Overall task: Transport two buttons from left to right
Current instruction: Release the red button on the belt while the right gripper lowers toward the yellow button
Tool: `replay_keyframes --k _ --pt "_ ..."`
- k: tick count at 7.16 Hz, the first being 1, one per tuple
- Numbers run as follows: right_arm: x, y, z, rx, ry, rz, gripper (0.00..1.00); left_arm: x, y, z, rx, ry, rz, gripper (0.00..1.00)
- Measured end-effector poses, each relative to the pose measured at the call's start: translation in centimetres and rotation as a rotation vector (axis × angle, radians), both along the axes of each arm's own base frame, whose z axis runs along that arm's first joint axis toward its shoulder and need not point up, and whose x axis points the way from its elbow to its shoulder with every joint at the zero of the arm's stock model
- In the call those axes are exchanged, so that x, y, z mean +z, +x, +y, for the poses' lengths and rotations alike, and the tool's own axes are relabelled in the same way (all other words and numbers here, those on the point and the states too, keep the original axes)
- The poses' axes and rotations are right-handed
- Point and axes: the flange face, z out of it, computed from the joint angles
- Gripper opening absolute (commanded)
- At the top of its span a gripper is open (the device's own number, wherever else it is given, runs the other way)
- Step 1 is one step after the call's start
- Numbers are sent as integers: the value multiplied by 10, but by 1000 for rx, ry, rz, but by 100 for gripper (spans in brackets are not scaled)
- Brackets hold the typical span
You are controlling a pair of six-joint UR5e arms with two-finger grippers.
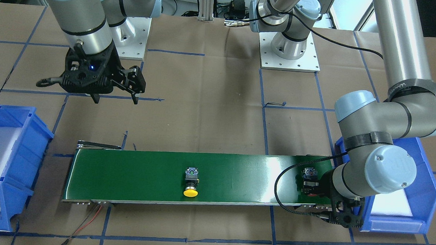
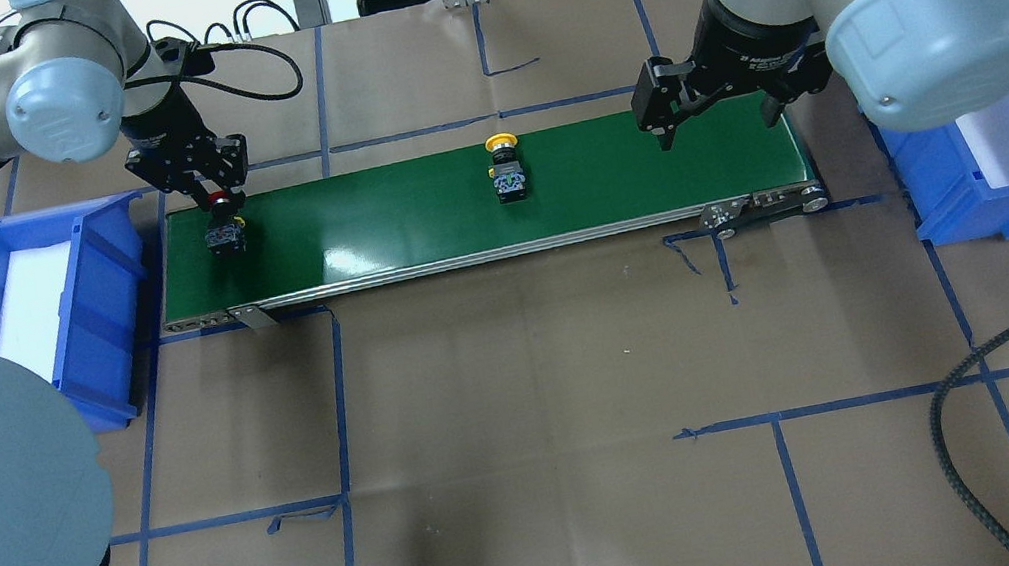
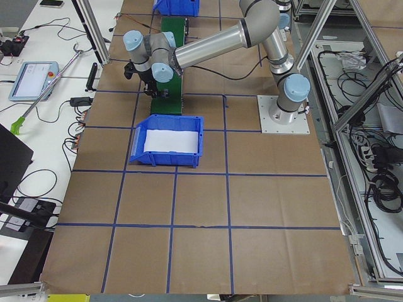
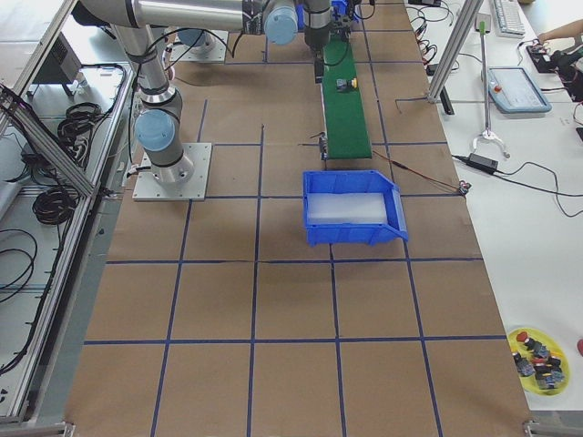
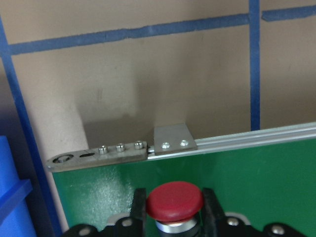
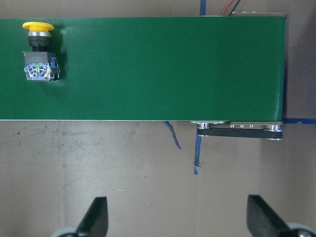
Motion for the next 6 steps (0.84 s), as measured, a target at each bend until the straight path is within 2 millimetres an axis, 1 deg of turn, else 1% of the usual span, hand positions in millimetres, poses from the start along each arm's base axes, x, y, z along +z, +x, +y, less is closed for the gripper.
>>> replay_keyframes --k 1,2,3,4,6 --pt "-12 0 -8 0 15 2 100 -1 0 3 0 5 0 19" --pt "-17 1 -11 -1 23 3 100 -2 1 5 1 6 0 91" --pt "-20 1 -12 -1 26 3 100 -1 2 4 4 1 -1 100" --pt "-22 1 -14 -2 26 3 100 3 3 1 9 -19 -4 100" --pt "-35 1 -22 -3 31 3 100 23 5 -9 14 -72 -15 100"
